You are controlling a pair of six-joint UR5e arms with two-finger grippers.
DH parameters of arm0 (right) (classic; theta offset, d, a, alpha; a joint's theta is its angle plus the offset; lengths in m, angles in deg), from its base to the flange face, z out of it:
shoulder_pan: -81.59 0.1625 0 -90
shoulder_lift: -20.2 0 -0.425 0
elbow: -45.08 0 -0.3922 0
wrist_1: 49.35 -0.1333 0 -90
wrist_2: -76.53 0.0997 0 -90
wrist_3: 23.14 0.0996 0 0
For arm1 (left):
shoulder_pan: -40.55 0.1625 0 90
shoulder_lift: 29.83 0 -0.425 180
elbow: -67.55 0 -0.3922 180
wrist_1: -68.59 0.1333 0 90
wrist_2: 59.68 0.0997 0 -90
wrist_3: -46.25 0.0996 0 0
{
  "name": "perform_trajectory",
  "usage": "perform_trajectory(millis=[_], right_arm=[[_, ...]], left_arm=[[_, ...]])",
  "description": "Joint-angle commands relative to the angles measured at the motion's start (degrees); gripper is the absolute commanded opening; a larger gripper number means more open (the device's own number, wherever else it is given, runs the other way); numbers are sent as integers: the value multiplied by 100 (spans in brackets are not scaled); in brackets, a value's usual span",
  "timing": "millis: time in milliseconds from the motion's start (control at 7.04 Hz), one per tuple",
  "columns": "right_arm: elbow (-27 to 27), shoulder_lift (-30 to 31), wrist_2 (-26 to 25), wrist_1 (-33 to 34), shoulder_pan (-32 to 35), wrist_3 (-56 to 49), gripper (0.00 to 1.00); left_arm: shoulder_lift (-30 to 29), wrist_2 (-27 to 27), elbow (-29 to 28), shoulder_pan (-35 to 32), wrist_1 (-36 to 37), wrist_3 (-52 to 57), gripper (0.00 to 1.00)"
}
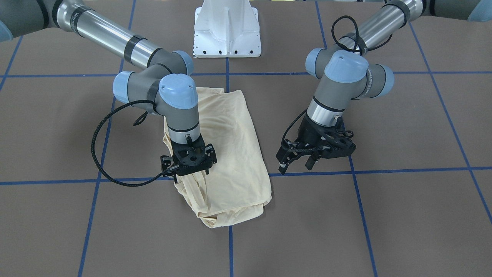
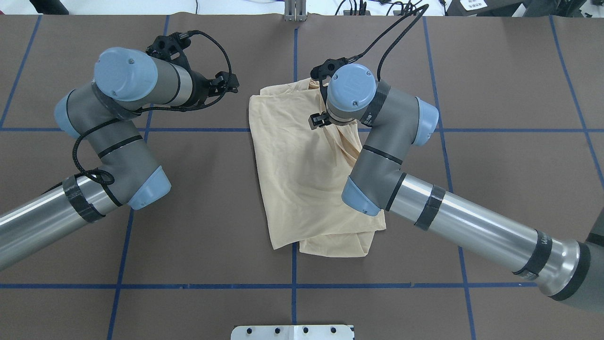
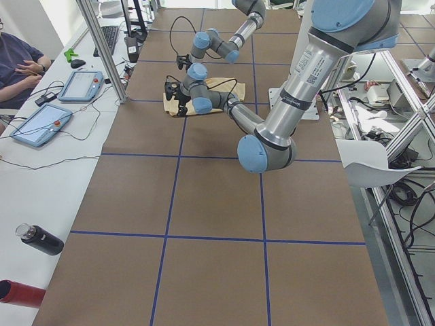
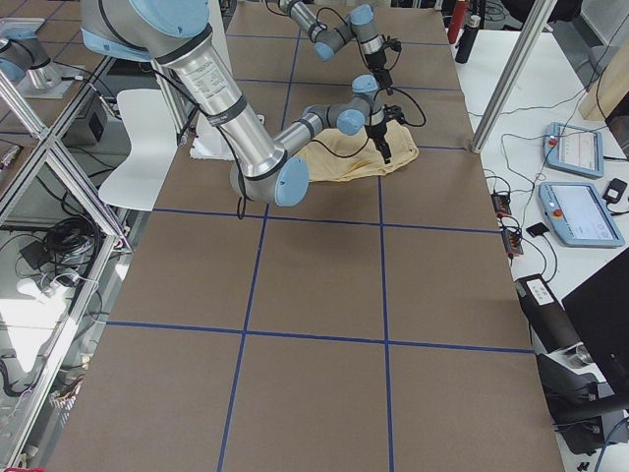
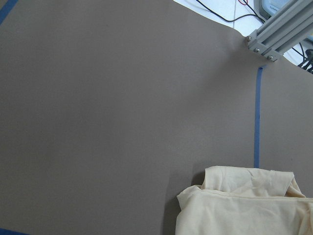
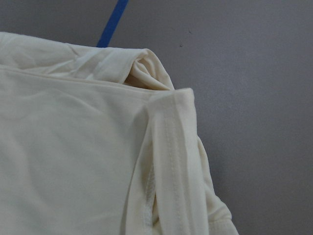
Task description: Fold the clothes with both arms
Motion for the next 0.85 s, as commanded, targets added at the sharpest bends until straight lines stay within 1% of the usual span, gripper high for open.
perform_trajectory(millis=[0,426,710], right_arm=[[254,-32,-10,0,-82,-25,100],[264,47,-10,17,-74,-278,100],[264,91,25,17,84,-462,100]], left_arm=[[1,-3,-143,0,-185,-17,100],[-7,-3,-144,0,-195,-25,100],[-16,-3,-144,8,-195,-25,100]])
